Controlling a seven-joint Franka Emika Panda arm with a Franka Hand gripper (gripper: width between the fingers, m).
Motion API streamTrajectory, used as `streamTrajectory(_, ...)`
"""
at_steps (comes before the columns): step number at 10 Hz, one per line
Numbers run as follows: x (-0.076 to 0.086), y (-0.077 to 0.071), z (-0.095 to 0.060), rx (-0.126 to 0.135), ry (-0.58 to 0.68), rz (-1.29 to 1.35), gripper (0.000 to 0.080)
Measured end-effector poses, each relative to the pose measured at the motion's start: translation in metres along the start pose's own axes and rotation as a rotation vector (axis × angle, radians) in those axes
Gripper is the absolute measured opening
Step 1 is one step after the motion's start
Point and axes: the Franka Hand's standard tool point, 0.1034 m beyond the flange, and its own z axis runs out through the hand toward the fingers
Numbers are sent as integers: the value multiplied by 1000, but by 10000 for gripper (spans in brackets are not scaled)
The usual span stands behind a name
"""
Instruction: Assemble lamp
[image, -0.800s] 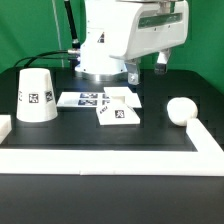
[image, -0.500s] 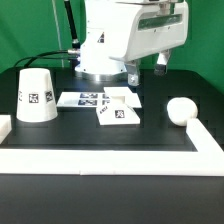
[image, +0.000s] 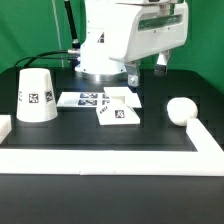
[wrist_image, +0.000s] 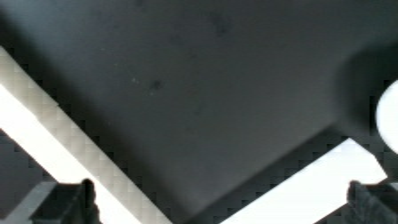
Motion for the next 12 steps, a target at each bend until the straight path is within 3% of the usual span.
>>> streamTrajectory(2, -11, 0, 1, -16, 10, 30, 699)
streamTrajectory(7, -47, -10, 17, -13, 14, 425, 699)
streamTrajectory(12, -44, -14, 18, -3, 19, 670, 699)
